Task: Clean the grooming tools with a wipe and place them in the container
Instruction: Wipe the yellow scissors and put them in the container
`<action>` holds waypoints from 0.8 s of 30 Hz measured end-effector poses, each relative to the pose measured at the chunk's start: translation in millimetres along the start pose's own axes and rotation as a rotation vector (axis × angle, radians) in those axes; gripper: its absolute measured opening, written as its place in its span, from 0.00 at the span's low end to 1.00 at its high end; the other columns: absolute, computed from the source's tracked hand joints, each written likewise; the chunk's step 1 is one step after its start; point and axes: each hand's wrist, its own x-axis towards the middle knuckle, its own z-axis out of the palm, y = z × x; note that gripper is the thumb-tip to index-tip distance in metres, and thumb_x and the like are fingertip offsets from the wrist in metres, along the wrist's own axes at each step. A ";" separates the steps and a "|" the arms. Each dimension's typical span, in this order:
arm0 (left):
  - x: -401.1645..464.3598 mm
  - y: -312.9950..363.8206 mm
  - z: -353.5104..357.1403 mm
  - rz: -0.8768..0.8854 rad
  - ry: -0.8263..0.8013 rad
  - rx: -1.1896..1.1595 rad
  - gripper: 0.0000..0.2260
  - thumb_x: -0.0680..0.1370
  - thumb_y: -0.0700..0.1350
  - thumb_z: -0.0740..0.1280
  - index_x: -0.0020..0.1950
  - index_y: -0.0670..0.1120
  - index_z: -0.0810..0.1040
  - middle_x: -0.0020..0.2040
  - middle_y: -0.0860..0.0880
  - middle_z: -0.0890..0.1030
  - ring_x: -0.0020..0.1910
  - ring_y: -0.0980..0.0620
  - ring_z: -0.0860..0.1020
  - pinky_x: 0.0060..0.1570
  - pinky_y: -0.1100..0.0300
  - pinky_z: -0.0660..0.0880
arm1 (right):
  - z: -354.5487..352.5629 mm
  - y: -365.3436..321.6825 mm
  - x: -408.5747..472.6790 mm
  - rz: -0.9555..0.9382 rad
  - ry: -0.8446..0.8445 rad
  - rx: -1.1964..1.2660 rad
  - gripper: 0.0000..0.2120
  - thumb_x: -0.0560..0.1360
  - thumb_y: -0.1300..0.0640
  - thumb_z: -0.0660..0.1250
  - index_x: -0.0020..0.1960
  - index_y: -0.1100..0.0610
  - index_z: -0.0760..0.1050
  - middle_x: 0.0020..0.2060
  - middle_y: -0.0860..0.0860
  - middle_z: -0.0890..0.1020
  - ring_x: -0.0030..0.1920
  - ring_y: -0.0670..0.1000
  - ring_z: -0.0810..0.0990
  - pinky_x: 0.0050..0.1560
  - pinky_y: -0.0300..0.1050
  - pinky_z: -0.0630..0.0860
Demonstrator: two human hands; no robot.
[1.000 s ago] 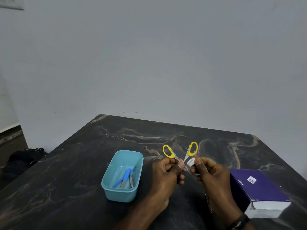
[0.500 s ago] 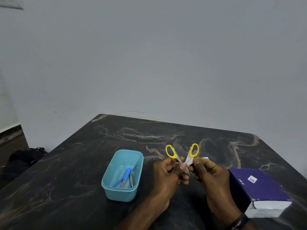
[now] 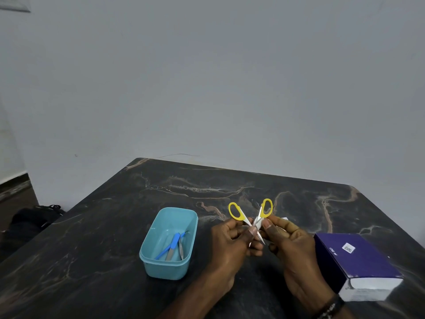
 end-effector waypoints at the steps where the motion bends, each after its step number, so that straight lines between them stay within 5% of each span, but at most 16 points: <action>1: 0.4 0.3 -0.3 -0.002 0.005 -0.011 0.04 0.77 0.33 0.67 0.51 0.35 0.79 0.37 0.38 0.82 0.28 0.51 0.79 0.32 0.57 0.80 | -0.5 -0.4 0.8 0.011 -0.016 -0.008 0.10 0.72 0.65 0.71 0.54 0.63 0.80 0.40 0.55 0.88 0.34 0.48 0.82 0.34 0.42 0.72; 8: 0.1 0.5 -0.8 -0.010 -0.013 -0.014 0.05 0.77 0.33 0.67 0.51 0.39 0.80 0.39 0.38 0.82 0.27 0.51 0.78 0.30 0.57 0.80 | -0.6 1.0 1.0 0.084 -0.110 0.003 0.19 0.68 0.65 0.72 0.59 0.64 0.77 0.47 0.59 0.87 0.36 0.51 0.84 0.38 0.45 0.75; 14: -4.4 0.8 -1.0 0.001 -0.130 0.030 0.06 0.77 0.33 0.68 0.52 0.40 0.81 0.32 0.44 0.81 0.26 0.52 0.76 0.28 0.60 0.76 | -5.5 -1.7 2.0 0.123 -0.097 0.071 0.22 0.64 0.61 0.75 0.55 0.70 0.78 0.48 0.67 0.84 0.42 0.62 0.68 0.45 0.57 0.66; 24: -3.5 1.4 -0.7 0.031 -0.077 0.046 0.06 0.77 0.32 0.67 0.52 0.38 0.80 0.31 0.44 0.81 0.25 0.52 0.76 0.27 0.60 0.77 | -9.1 -4.9 4.4 0.157 -0.151 -0.004 0.20 0.60 0.57 0.77 0.49 0.65 0.84 0.45 0.62 0.86 0.39 0.58 0.77 0.47 0.56 0.69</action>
